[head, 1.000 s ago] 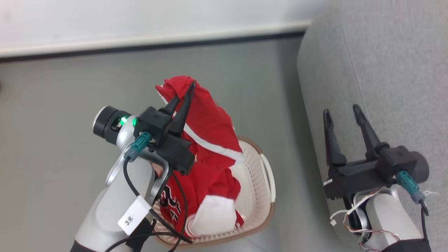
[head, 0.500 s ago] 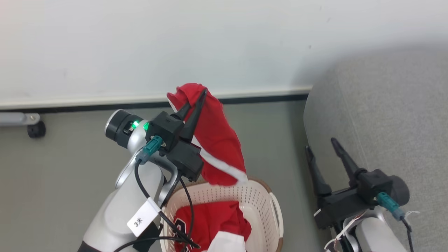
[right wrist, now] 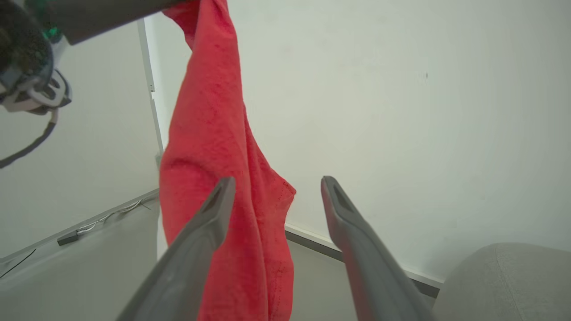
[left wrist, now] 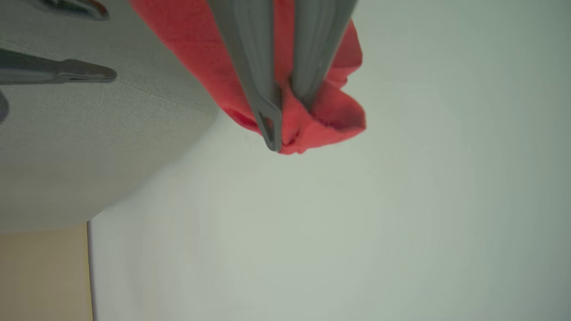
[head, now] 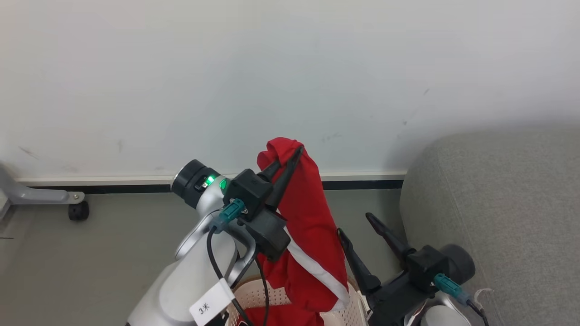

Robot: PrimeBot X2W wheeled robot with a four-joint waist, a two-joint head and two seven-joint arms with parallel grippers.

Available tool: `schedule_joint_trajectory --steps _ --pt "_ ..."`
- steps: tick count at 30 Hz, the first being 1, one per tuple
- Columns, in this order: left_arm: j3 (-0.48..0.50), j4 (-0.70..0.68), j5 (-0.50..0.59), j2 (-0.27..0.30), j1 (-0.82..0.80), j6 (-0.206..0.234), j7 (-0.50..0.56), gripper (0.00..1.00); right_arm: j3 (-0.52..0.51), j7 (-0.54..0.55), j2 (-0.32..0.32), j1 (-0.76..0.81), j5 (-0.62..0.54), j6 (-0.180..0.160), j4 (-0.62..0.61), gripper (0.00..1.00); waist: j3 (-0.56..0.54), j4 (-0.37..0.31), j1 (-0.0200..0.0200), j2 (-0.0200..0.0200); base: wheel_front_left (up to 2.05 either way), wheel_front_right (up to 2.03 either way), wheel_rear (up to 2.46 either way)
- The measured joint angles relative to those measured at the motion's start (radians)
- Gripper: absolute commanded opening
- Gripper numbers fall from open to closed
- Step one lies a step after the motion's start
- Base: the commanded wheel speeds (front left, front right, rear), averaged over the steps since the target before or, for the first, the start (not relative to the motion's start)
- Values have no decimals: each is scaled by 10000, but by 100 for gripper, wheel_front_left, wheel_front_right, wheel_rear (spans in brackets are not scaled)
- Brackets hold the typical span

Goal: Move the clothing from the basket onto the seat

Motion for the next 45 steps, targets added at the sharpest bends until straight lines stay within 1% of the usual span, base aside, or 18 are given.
schedule_joint_trajectory --steps 7,13,18,19,21,22,26,30,31,32,34,35,38,45 --pt "-763 -581 -282 2 126 -8 253 0 614 0 0 -226 38 94 817 100 -307 363 1 1 0 0 0" --pt "-1108 -1005 -541 17 157 -6 433 0 1225 0 0 -983 71 123 1664 100 -376 580 2 2 0 0 0" --pt "-1407 -1356 -715 21 167 10 525 0 2259 0 0 -1539 234 125 2295 100 -346 655 2 2 0 0 0" --pt "-1440 -1406 -736 21 171 17 568 0 2401 0 10 -1600 332 132 2387 64 -336 670 2 2 0 0 0" --pt "-1459 -1469 -796 25 191 38 600 0 2552 0 12 -1698 518 134 2508 20 -315 701 2 2 0 0 0" --pt "-1452 -1473 -805 25 200 73 602 0 2614 0 12 -1725 585 134 2562 0 -304 714 2 2 0 0 0" --pt "-1289 -1450 -819 27 255 132 694 0 2727 0 12 -1819 823 134 2669 0 -263 736 2 2 0 0 0" --pt "-1016 -1438 -1106 69 526 324 702 0 2750 0 2 -1909 1185 134 2686 0 -227 636 2 2 0 0 0" --pt "-922 -1432 -1149 105 605 376 702 5 2748 0 -13 -1910 1223 134 2681 0 -219 599 3 2 0 0 0" --pt "-836 -1409 -1187 159 673 431 702 34 2742 0 -44 -1913 1283 134 2669 0 -213 557 3 2 0 0 0" --pt "-662 -1340 -1271 288 819 497 702 60 2694 0 -159 -1921 1373 134 2621 0 -200 462 2 2 0 0 0" --pt "-529 -1312 -1336 372 975 573 698 100 2608 0 -316 -1952 1455 134 2592 0 -185 357 2 2 0 0 0" --pt "-362 -1294 -1417 420 1203 748 675 100 2433 2 -594 -2078 1586 134 2504 0 -164 188 3 2 0 0 0" --pt "-90 -1227 -1691 621 1662 920 537 100 1873 2 -1139 -2100 1718 134 2278 0 -93 -228 2 2 0 0 0"
